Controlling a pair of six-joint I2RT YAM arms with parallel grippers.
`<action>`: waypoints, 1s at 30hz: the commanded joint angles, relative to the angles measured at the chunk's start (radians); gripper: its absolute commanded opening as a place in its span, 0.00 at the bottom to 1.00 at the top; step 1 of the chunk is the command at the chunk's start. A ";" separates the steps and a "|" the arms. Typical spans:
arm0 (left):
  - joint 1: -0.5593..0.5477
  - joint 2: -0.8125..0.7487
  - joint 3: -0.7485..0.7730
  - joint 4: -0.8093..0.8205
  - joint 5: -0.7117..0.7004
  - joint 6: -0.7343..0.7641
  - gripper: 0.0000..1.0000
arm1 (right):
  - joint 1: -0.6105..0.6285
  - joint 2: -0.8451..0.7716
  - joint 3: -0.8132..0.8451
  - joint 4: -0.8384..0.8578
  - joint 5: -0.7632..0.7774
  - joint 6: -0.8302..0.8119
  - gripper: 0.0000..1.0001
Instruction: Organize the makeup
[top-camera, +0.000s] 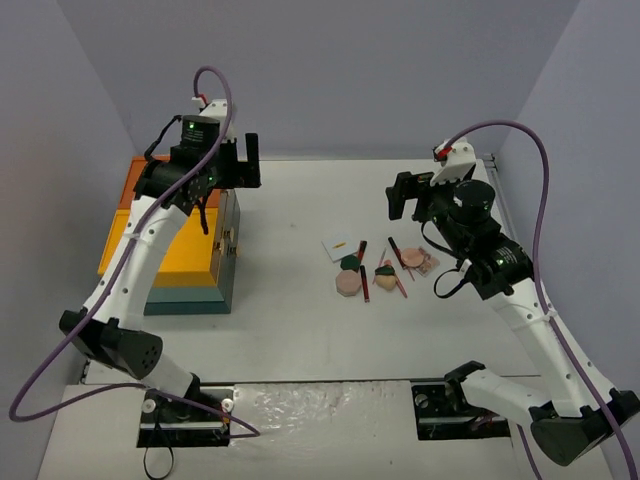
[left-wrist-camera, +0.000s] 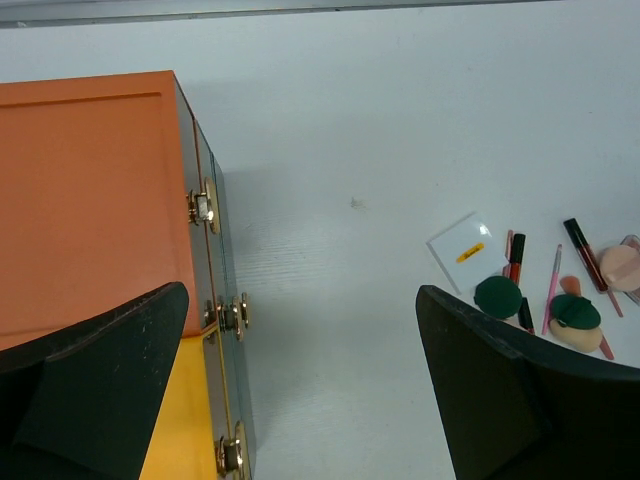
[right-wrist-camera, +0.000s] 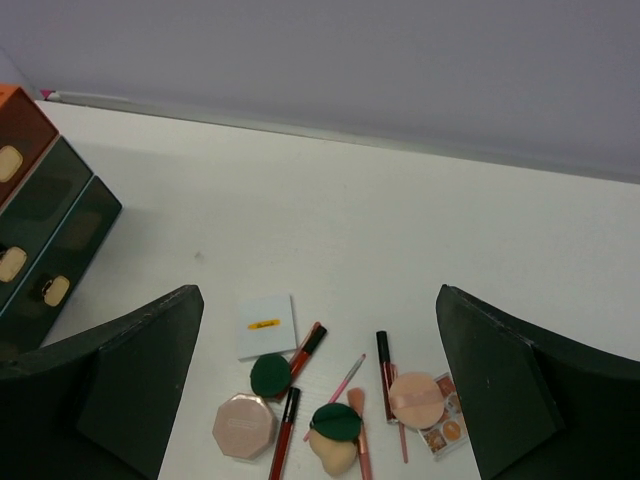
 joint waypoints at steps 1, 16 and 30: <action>-0.020 0.072 0.045 0.082 -0.054 -0.016 0.97 | 0.004 0.023 -0.017 0.020 -0.018 0.041 1.00; -0.106 0.248 0.072 0.111 -0.324 0.011 0.97 | 0.004 0.036 -0.038 -0.016 -0.050 0.059 1.00; -0.129 0.300 0.065 0.126 -0.515 0.043 0.97 | 0.004 0.022 -0.050 -0.028 -0.025 0.053 1.00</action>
